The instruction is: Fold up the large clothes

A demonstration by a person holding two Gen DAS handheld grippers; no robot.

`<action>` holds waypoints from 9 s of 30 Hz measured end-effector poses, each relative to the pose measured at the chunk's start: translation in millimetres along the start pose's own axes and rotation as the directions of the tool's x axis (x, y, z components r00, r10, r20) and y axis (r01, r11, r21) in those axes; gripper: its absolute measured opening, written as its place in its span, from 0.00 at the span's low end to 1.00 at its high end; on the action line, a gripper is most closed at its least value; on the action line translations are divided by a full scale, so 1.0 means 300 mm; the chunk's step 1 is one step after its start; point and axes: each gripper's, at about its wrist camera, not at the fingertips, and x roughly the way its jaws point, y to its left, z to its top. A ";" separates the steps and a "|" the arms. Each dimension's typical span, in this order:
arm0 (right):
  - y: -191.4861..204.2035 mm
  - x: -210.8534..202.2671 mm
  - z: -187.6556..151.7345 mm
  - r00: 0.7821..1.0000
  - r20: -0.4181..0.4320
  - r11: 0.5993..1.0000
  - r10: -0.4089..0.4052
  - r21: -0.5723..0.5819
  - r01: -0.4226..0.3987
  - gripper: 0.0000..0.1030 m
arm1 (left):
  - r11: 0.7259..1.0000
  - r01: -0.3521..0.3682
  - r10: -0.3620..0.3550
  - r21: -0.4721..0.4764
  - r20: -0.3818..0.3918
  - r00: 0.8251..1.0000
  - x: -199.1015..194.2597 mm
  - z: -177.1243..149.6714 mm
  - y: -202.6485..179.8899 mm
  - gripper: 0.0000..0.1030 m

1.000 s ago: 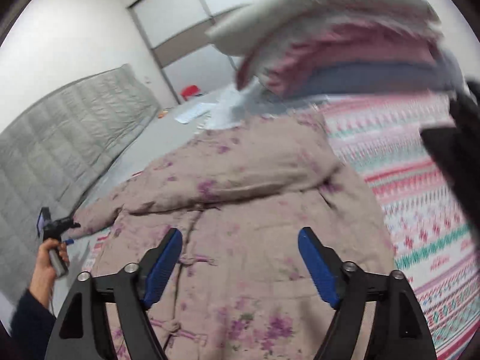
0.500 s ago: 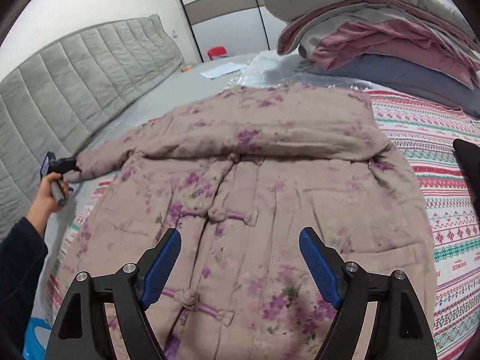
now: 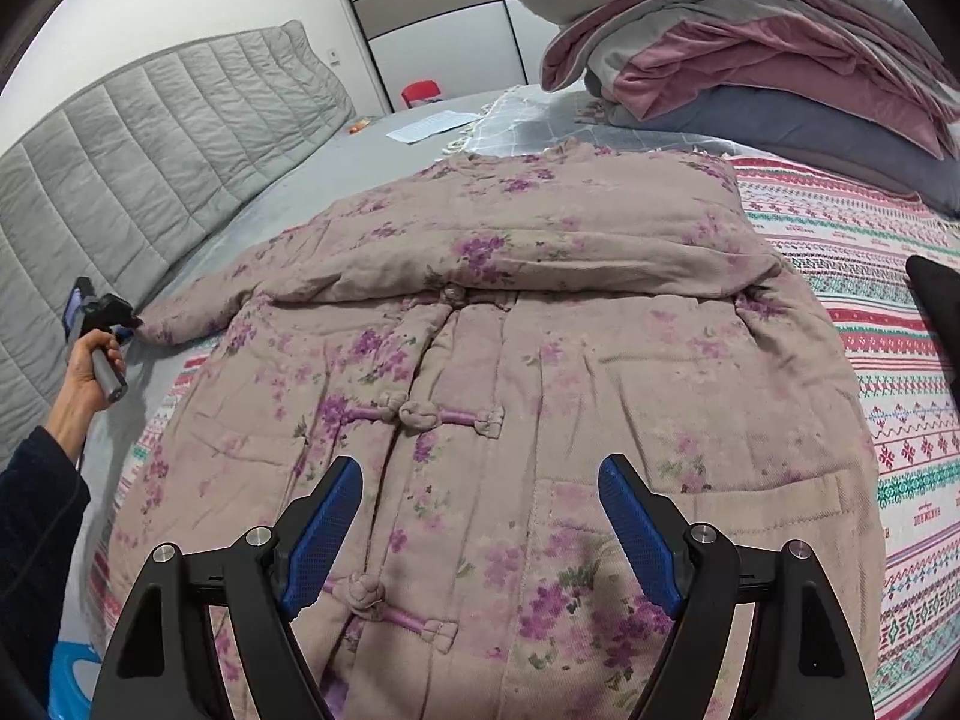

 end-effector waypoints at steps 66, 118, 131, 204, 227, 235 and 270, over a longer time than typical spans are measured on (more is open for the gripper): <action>-0.610 -0.132 -0.044 0.995 0.059 0.721 0.086 0.685 -0.103 0.80 | 0.697 0.582 -0.302 0.420 -0.563 0.769 -0.431 -1.302 -1.307 0.37; -0.690 -0.309 -0.270 0.985 -0.166 0.923 -0.044 0.371 0.103 0.80 | 0.913 0.343 -0.183 0.221 -0.529 0.828 -0.651 -0.692 0.108 0.79; -0.696 -0.320 -0.385 0.963 -0.211 0.881 0.167 0.471 -0.050 0.79 | 0.919 0.362 -0.201 0.157 -0.605 0.770 -0.635 -0.725 0.241 0.79; -0.415 -0.998 -0.518 0.911 0.301 0.835 0.283 0.389 -0.388 0.11 | 0.831 0.556 -0.494 0.034 -0.417 0.763 -1.404 -0.642 0.357 0.17; -0.484 -1.038 -0.518 0.862 0.388 0.777 0.327 0.408 -0.478 0.13 | 0.850 0.525 -0.494 -0.043 -0.407 0.768 -1.373 -0.539 0.280 0.18; -0.506 -0.916 -0.191 0.811 0.487 0.747 0.323 0.396 -0.535 0.13 | 0.866 0.485 -0.496 -0.118 -0.321 0.807 -1.151 -0.337 -0.013 0.18; -0.711 0.110 0.283 1.000 0.030 0.953 -0.006 0.302 -0.003 0.57 | 0.882 0.430 -0.247 0.193 -0.587 0.771 -0.192 -0.456 -0.357 0.44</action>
